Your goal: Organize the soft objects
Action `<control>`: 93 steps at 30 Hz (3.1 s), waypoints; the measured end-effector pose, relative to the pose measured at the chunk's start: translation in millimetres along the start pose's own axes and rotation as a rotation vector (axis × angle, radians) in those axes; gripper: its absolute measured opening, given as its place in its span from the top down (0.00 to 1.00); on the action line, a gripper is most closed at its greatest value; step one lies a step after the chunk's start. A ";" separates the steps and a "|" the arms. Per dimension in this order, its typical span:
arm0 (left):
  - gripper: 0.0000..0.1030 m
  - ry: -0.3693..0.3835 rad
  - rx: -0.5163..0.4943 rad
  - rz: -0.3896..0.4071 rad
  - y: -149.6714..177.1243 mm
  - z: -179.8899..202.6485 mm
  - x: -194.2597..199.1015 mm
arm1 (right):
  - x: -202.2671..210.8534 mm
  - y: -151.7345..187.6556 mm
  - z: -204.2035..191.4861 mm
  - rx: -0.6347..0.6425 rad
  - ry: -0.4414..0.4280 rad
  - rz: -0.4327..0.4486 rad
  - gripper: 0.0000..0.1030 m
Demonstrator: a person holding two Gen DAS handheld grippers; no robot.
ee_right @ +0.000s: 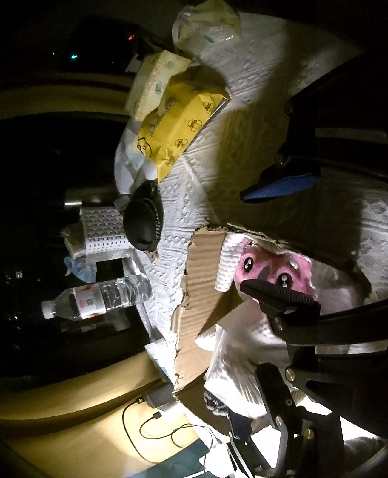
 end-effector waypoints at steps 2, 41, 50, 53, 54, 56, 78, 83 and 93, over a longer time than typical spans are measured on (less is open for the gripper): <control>0.31 0.003 0.000 0.007 0.3 0.1 4.5 | 6.6 0.3 -2.7 0.002 0.000 0.008 0.46; 0.17 0.007 -0.010 0.234 43.8 -2.2 149.5 | 151.0 33.9 -58.5 0.015 0.058 0.163 0.45; 0.13 -0.017 -0.071 0.318 47.6 10.6 196.8 | 198.1 39.3 -65.5 -0.015 0.083 0.233 0.22; 0.09 -0.012 -0.079 0.343 48.5 11.6 211.0 | 212.8 40.5 -69.5 -0.016 0.101 0.254 0.21; 0.09 -0.009 -0.079 0.349 48.5 11.0 215.6 | 218.3 40.3 -70.4 -0.018 0.109 0.262 0.21; 0.09 -0.014 -0.082 0.363 48.3 9.4 223.9 | 227.2 39.7 -72.7 -0.020 0.118 0.275 0.21; 0.09 -0.034 -0.083 0.445 52.5 -3.4 267.0 | 269.3 34.5 -90.1 -0.029 0.163 0.349 0.20; 0.09 -0.034 -0.083 0.445 51.7 -3.5 266.9 | 269.9 34.7 -89.3 -0.030 0.163 0.348 0.20; 0.09 -0.032 -0.082 0.441 51.4 -4.0 265.4 | 268.9 34.0 -87.5 -0.031 0.160 0.345 0.20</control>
Point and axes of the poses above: each gripper's, at about its wrist camera, not at the fingertips, and x roughly against the way its jaws point, z to its right, y to its underside, the point moved 6 cm from there along -x, roughly the way its jaws point, and after that the axes turned 13 degrees about -z, right-handed, at the moved point
